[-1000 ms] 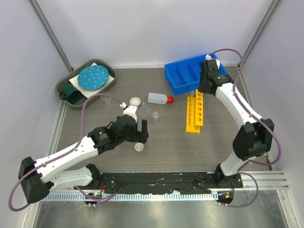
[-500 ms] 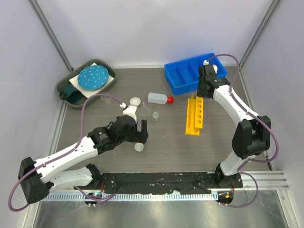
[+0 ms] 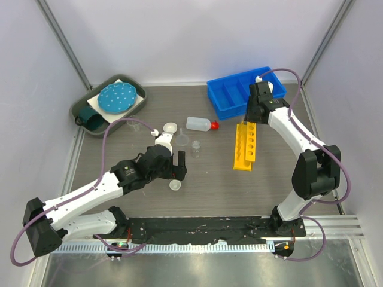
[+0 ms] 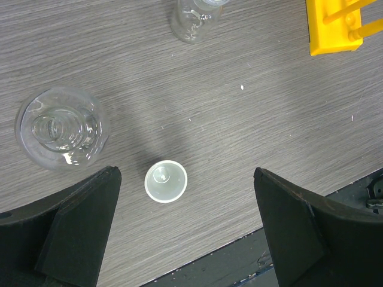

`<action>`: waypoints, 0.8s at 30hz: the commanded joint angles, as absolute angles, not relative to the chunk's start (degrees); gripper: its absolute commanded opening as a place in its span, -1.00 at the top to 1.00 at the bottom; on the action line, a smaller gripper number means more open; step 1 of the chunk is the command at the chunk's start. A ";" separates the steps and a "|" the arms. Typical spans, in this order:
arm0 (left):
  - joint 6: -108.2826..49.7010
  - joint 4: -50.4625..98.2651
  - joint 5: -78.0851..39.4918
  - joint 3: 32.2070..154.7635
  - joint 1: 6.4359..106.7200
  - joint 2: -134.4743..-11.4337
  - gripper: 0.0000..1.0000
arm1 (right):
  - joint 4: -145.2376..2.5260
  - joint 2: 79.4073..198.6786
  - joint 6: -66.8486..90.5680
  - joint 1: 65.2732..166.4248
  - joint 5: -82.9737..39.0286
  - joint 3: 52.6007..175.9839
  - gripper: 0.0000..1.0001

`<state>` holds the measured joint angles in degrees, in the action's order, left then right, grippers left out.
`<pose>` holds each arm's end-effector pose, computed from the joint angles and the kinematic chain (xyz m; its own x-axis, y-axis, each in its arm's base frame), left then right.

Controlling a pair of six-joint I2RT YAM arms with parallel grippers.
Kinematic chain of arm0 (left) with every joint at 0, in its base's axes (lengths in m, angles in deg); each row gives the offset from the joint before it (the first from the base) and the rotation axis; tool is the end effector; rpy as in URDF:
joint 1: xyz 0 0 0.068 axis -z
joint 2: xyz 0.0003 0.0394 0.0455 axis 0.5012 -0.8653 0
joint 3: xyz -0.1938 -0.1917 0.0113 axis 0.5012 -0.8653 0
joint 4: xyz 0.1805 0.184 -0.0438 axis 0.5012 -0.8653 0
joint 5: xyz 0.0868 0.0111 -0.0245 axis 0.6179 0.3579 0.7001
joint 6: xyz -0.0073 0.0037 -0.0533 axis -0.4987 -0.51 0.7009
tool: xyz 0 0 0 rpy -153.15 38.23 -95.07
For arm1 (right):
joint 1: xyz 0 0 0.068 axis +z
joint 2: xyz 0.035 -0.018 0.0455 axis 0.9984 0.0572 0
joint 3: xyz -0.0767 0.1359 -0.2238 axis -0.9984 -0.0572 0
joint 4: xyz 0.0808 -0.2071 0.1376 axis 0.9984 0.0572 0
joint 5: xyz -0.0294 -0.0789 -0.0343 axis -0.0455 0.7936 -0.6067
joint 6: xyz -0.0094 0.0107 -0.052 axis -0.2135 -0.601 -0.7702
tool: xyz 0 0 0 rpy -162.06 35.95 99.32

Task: Organize the chemistry lab equipment

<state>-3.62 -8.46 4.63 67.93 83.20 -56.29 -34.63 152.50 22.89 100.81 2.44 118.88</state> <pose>0.1368 -0.1662 0.2734 -0.7158 -0.0172 -0.6981 0.2729 0.9133 -0.3022 0.3519 0.0778 0.2894 -0.7421 0.1163 -0.6601 0.1766 0.9840 -0.0252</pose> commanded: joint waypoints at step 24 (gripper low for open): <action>-0.45 -14.06 19.44 70.36 83.52 -60.57 -0.93 | -25.55 133.73 23.15 123.19 12.56 126.46 -0.26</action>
